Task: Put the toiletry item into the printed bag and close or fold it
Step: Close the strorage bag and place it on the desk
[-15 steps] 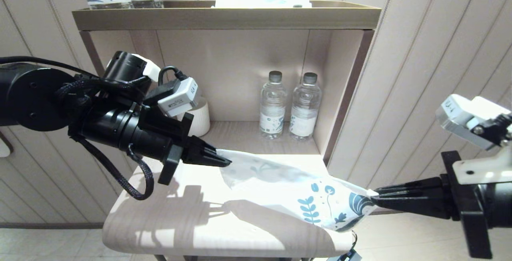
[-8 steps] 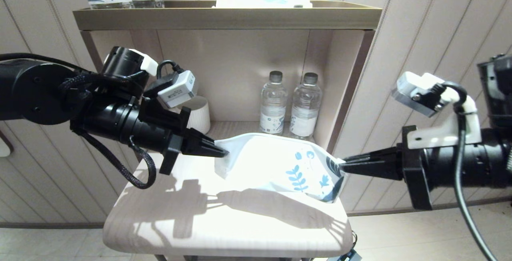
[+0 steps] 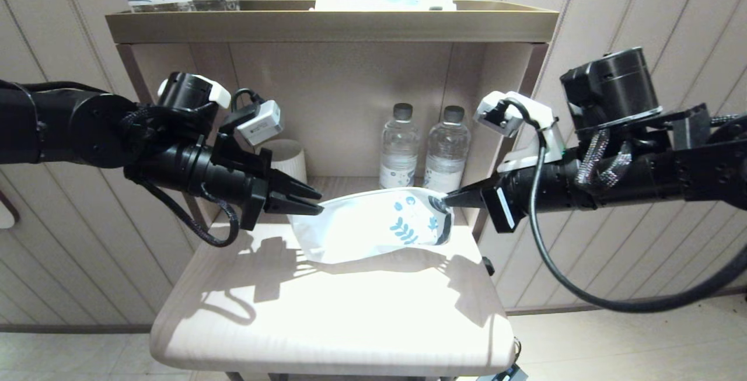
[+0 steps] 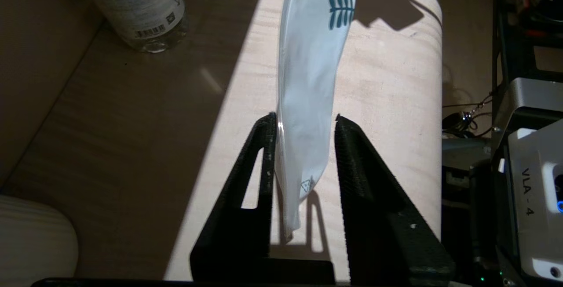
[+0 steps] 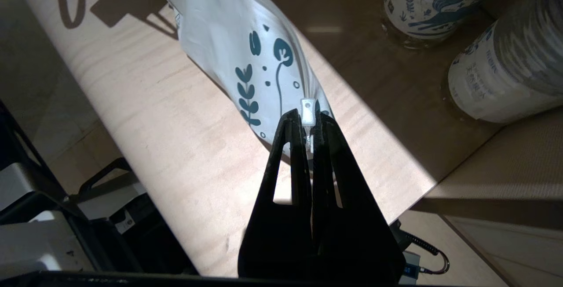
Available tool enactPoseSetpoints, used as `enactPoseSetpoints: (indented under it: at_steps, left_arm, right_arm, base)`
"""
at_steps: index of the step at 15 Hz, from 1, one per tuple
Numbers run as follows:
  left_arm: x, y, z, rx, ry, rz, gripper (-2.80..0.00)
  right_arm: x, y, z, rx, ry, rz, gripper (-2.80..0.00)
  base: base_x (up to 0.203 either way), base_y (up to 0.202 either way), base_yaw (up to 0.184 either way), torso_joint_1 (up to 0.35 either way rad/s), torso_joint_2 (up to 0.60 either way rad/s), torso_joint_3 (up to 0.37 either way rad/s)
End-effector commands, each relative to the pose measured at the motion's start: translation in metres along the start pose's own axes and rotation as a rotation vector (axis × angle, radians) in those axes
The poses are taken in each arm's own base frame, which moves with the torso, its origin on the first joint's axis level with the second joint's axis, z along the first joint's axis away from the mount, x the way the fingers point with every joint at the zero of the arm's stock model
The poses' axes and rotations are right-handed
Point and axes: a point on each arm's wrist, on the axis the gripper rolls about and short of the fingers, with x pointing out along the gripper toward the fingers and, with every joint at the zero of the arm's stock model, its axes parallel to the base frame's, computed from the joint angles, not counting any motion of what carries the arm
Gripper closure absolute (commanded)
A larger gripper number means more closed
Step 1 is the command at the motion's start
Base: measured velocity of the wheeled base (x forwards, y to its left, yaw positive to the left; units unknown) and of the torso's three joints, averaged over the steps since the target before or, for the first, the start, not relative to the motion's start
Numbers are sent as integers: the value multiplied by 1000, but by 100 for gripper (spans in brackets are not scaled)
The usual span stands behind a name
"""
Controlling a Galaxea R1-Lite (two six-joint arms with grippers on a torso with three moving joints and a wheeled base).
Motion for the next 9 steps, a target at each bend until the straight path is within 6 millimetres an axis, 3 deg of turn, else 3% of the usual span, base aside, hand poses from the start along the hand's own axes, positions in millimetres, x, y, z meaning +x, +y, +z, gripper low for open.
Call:
enactPoseSetpoints:
  at_steps: [1, 6, 7, 9]
  left_arm:
    - [6, 10, -6, -30, 6, -1, -280]
    - [-7, 10, 2, -60, -3, 45, -280]
    - [-10, 7, 5, -53, -6, 47, -280]
    - [-16, 1, 9, -45, -14, 51, -280]
  right_arm:
    - [25, -8, -2, 14, 32, 0, 0]
    - [33, -9, -2, 27, 43, -27, 0]
    - [35, -6, -4, 22, 55, -31, -280]
    - [37, -4, -1, 17, 39, -75, -280]
  base:
    - [0, 0, 0, 0, 0, 0]
    - [0, 0, 0, 0, 0, 0]
    - [0, 0, 0, 0, 0, 0]
    - [0, 0, 0, 0, 0, 0]
